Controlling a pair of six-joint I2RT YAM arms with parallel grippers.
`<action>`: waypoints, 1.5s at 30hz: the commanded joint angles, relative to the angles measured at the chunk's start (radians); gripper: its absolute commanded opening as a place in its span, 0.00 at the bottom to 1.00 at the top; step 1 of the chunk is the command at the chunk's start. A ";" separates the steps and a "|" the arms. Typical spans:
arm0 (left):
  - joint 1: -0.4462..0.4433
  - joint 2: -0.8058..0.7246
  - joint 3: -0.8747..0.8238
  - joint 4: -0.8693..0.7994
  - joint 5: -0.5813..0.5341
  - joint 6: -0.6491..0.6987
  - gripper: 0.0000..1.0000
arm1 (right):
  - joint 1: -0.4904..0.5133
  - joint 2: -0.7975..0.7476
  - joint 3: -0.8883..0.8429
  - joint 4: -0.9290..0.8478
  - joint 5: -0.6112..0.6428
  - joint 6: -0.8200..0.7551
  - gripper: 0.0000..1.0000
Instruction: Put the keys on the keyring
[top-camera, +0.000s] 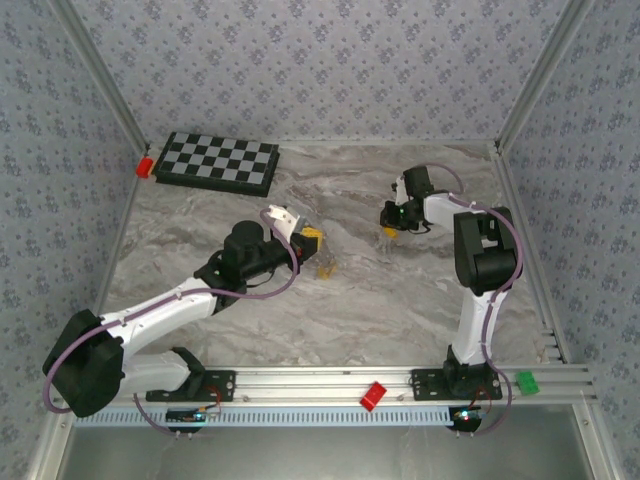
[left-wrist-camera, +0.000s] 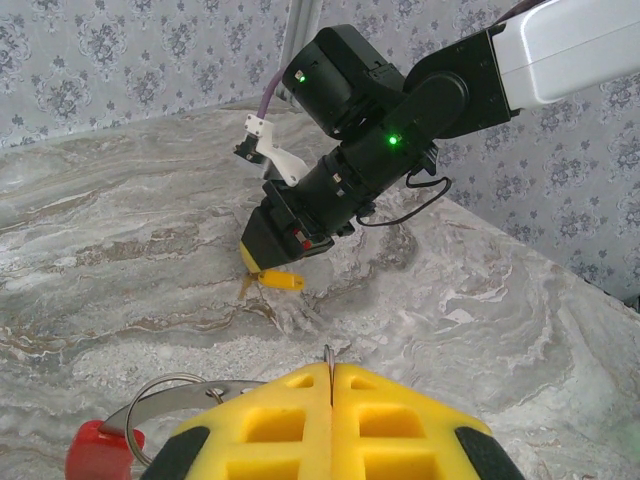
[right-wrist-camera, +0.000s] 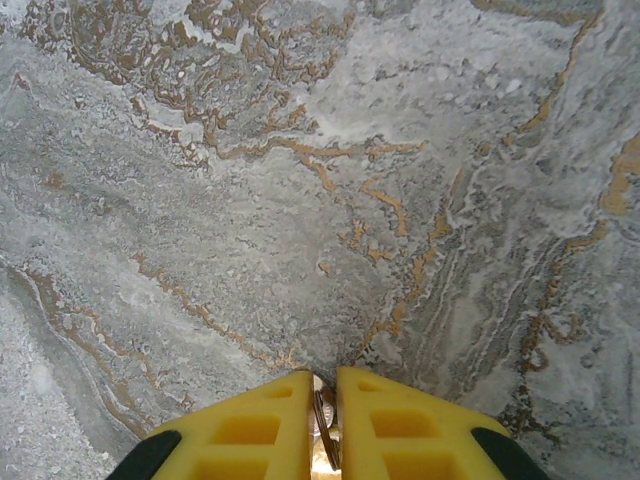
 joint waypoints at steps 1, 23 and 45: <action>-0.007 -0.019 0.019 0.037 0.022 -0.006 0.00 | 0.006 -0.005 0.012 -0.036 0.013 -0.011 0.14; -0.007 -0.018 0.021 0.034 0.032 -0.009 0.00 | 0.006 -0.062 -0.061 -0.007 0.022 -0.004 0.20; -0.008 -0.014 0.024 0.035 0.038 -0.012 0.00 | 0.009 -0.102 -0.135 0.029 0.026 0.027 0.19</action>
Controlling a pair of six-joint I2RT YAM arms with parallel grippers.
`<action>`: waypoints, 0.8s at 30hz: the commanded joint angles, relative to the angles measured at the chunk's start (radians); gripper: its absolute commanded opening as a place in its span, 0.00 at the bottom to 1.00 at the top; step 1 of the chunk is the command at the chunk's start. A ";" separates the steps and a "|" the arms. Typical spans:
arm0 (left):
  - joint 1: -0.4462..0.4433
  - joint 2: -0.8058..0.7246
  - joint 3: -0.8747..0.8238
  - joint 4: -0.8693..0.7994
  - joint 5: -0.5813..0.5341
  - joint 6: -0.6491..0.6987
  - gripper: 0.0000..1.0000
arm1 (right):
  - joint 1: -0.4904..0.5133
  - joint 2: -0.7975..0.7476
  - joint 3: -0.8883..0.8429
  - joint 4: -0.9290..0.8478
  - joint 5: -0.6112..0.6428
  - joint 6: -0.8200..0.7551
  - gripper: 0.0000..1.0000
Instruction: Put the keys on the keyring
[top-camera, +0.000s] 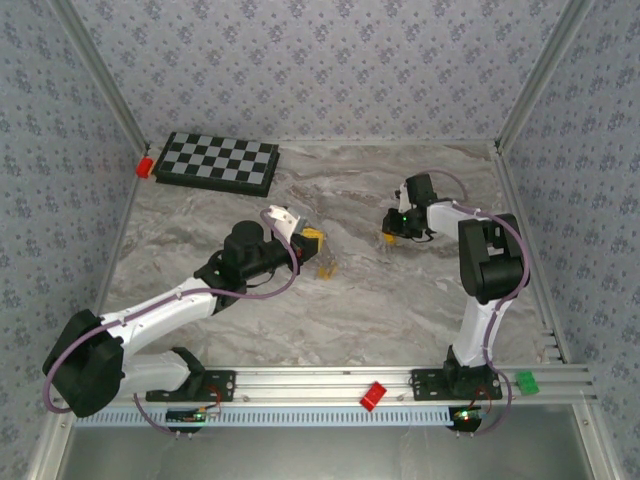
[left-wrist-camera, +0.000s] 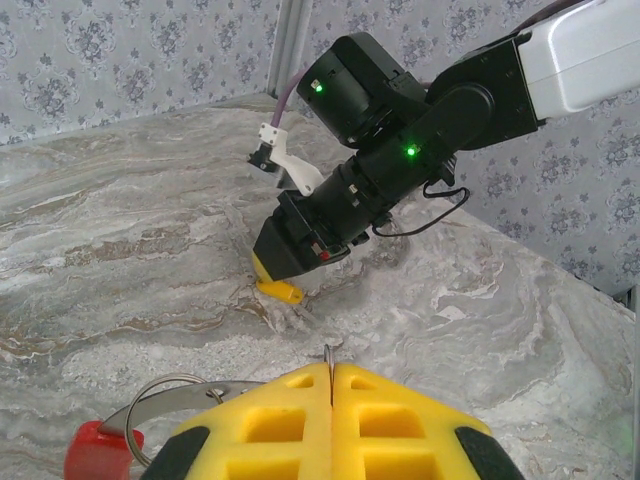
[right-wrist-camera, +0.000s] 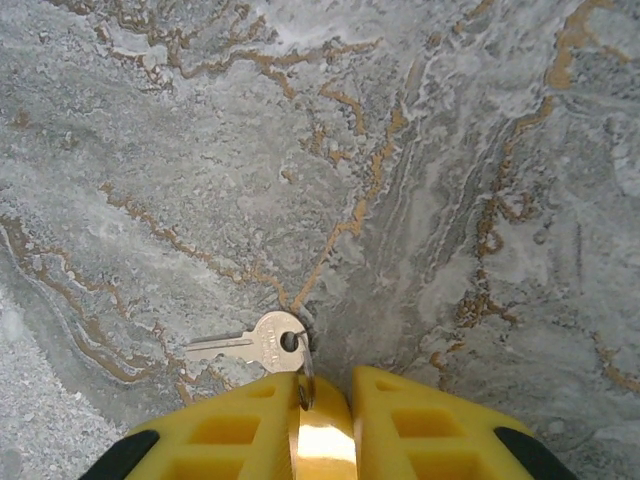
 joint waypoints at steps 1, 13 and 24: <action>-0.008 -0.015 0.023 0.036 0.020 -0.011 0.00 | 0.008 -0.021 -0.016 -0.004 -0.008 0.016 0.19; -0.007 -0.018 0.023 0.035 0.020 -0.011 0.00 | 0.019 -0.030 0.005 0.001 -0.005 0.033 0.20; -0.008 -0.018 0.023 0.036 0.020 -0.011 0.00 | 0.026 -0.014 0.026 -0.005 0.013 0.054 0.25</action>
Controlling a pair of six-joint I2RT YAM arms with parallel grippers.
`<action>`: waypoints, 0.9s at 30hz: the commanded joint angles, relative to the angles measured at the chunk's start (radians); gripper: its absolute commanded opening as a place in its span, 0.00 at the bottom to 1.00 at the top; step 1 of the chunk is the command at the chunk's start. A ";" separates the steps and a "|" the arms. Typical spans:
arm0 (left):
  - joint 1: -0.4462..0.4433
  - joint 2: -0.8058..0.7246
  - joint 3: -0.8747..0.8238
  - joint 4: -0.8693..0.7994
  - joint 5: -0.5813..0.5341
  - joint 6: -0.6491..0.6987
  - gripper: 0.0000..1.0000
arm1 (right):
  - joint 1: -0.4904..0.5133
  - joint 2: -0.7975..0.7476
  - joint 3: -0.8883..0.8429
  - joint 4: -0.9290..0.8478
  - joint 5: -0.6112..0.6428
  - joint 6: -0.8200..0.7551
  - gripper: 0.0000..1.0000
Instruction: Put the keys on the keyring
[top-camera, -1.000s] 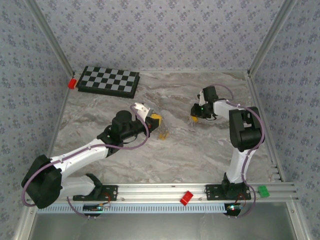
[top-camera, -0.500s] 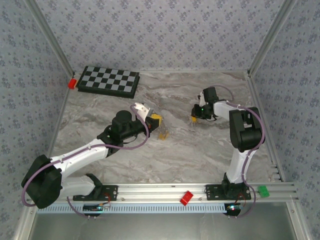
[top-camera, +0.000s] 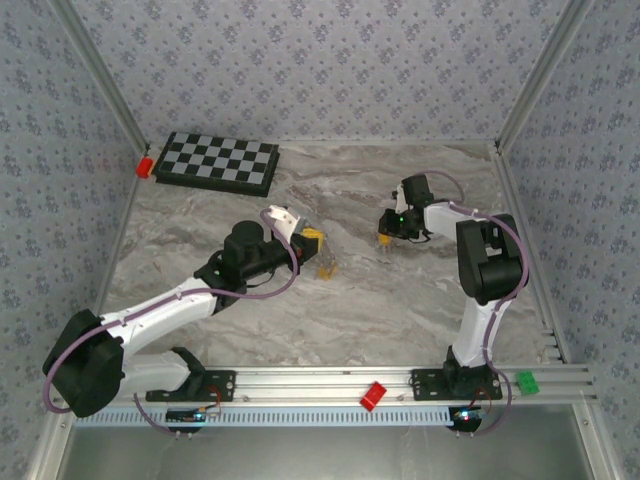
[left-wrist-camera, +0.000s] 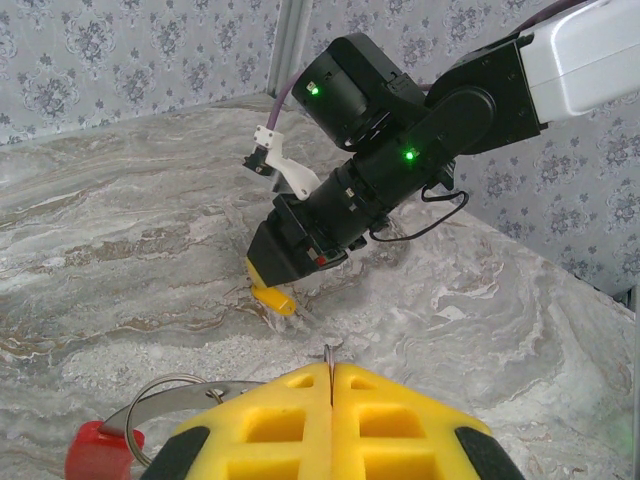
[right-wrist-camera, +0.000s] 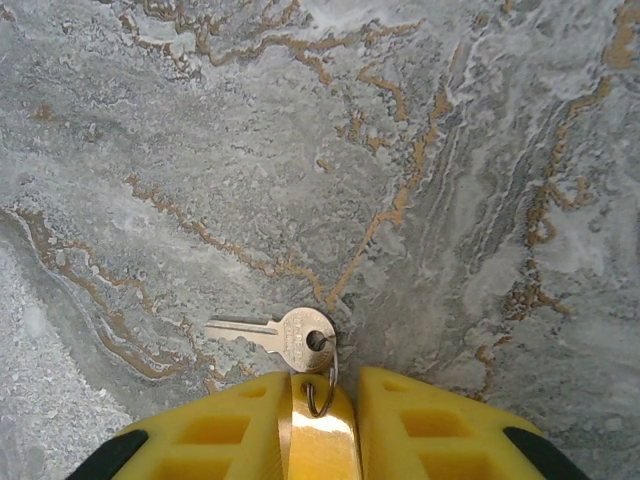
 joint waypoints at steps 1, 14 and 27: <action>-0.008 -0.018 0.023 0.036 0.020 -0.011 0.00 | 0.006 -0.015 0.027 -0.008 0.017 0.027 0.25; -0.009 -0.021 0.023 0.035 0.022 -0.011 0.00 | 0.021 -0.041 0.009 0.029 0.067 0.078 0.22; -0.012 -0.020 0.023 0.034 0.023 -0.011 0.00 | 0.024 -0.017 0.015 0.032 0.060 0.089 0.19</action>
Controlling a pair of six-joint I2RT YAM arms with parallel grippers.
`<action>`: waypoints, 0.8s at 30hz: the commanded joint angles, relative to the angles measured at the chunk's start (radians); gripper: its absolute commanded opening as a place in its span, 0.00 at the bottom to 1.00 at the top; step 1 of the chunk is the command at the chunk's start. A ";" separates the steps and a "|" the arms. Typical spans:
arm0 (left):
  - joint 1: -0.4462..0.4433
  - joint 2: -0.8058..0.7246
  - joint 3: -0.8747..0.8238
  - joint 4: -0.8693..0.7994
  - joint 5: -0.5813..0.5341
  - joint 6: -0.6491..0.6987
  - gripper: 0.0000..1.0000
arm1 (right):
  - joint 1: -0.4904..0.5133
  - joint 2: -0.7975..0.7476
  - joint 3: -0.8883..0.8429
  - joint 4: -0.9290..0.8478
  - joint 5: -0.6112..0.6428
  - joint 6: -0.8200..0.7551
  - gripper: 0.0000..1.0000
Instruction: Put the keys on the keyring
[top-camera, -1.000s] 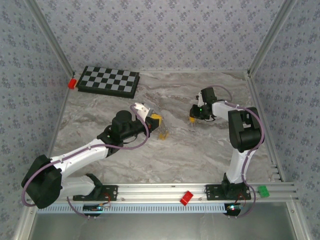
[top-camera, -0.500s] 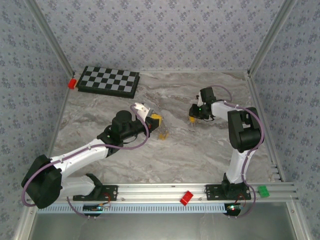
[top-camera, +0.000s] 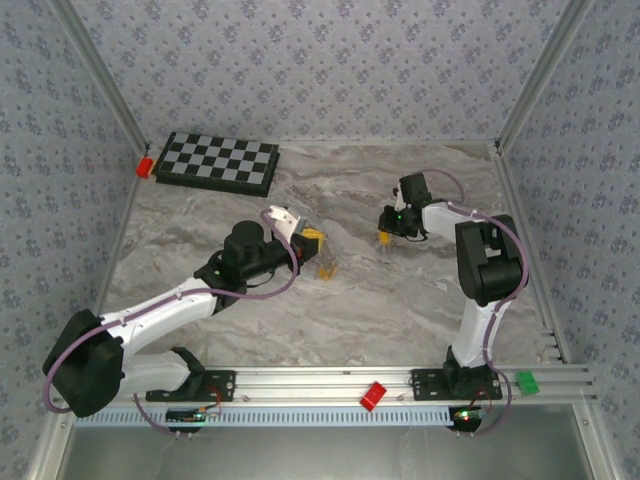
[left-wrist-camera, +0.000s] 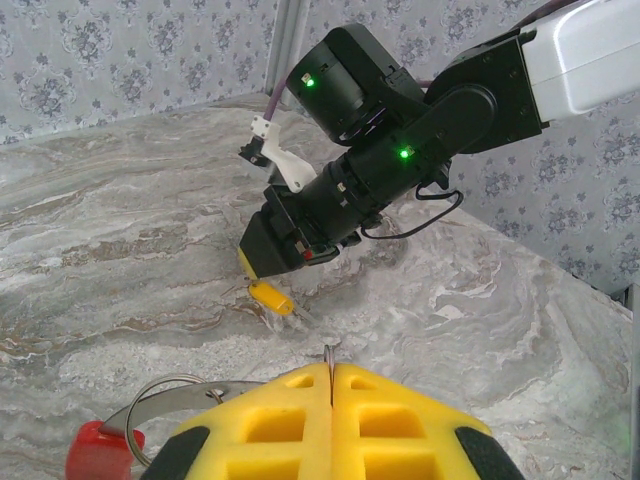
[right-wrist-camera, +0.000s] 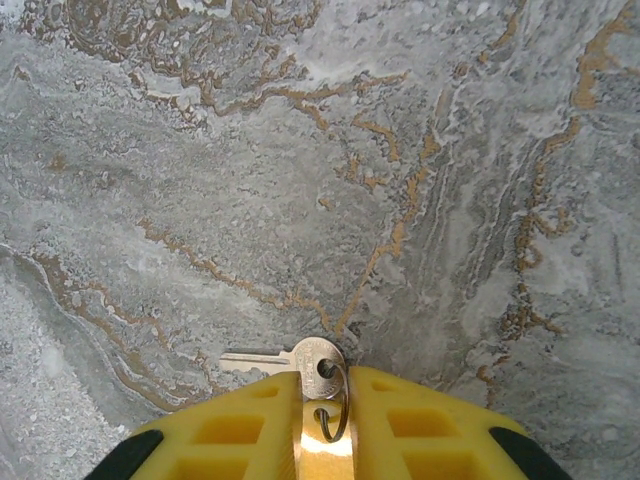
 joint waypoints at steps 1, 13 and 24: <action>-0.011 -0.019 0.023 0.034 0.019 -0.011 0.00 | 0.007 -0.008 0.015 -0.002 0.011 0.019 0.18; -0.011 -0.019 0.024 0.034 0.019 -0.011 0.00 | 0.007 0.007 0.019 -0.015 0.006 0.019 0.14; -0.011 -0.019 0.025 0.034 0.022 -0.011 0.00 | 0.006 0.025 0.029 -0.035 0.004 0.014 0.14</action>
